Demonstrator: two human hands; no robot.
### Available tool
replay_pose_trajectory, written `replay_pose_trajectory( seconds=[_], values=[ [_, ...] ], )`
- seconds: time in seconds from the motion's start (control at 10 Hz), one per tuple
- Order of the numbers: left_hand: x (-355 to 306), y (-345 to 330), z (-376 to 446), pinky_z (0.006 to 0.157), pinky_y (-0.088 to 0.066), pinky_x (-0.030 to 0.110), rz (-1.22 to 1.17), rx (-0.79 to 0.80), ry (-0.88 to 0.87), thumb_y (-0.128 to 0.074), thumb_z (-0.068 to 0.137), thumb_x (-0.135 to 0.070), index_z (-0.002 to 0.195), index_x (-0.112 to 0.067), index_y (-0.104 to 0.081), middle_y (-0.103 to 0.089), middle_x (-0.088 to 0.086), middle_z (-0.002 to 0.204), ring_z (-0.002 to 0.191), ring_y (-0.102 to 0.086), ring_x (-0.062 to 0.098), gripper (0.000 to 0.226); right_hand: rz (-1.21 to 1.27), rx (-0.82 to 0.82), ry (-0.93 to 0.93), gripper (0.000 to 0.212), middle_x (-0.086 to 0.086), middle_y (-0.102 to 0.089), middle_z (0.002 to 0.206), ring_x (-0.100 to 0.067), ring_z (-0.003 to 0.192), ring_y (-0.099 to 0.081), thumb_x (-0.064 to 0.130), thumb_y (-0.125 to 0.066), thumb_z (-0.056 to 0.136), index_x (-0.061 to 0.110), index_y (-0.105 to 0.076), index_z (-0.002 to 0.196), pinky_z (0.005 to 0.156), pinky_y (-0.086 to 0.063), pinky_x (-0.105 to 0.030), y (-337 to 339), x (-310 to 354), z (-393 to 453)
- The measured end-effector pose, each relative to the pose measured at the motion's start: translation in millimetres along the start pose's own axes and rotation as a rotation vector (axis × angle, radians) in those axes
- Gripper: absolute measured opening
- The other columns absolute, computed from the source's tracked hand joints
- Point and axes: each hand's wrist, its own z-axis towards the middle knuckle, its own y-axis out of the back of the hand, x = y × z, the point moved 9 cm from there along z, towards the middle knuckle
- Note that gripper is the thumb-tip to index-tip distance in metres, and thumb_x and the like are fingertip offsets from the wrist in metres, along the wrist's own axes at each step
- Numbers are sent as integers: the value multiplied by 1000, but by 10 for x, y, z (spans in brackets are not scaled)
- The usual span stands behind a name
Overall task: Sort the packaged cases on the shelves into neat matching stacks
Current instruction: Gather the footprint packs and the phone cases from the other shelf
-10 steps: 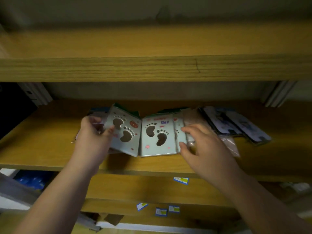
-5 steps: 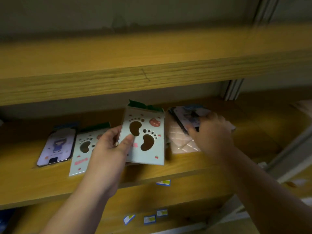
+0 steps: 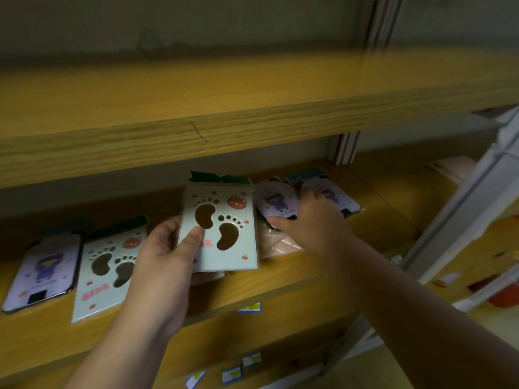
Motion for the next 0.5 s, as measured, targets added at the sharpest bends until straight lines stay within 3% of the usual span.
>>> replay_pose_trajectory(
  seconds=[0.1,0.2,0.3,0.4,0.5],
  values=[
    [3,-7,-8,84,-59,47,-21,0,5,-62,97,-16,106,-33,-65,-80,-6,98,88,-77,18,19,63,105,-27,93,-17,-58,133,-32,120,-55,67,-69,73,5,-48,139,98,-47,-42,34,-42,79],
    [26,-30,-14,86,-59,50,-46,-2,18,-63,96,-17,110,-30,-65,-80,-6,97,88,-77,17,19,252,148,-87,66,-4,-68,106,-22,99,-63,54,-82,69,12,-66,117,84,-52,-33,82,-126,79],
    [58,-63,-27,82,-59,46,-76,-12,34,-63,95,-17,113,-29,-64,-80,-7,96,88,-77,16,21,471,173,-140,41,-4,-71,101,-21,94,-67,37,-81,77,13,-70,108,75,-52,-29,111,-207,44],
    [79,-118,-66,77,-59,41,-107,-14,49,-62,96,-16,119,-26,-63,-80,-1,102,92,-77,20,26,661,189,-202,14,-14,-68,98,-20,77,-65,20,-65,92,8,-66,99,55,-50,-24,162,-275,-39],
    [95,-187,-147,68,-62,37,-128,-13,61,-62,97,-14,127,-23,-60,-79,3,108,93,-77,22,32,761,241,-224,35,-3,-57,109,-16,83,-60,16,-57,98,7,-53,132,57,-48,-20,160,-334,-147]
  ],
)
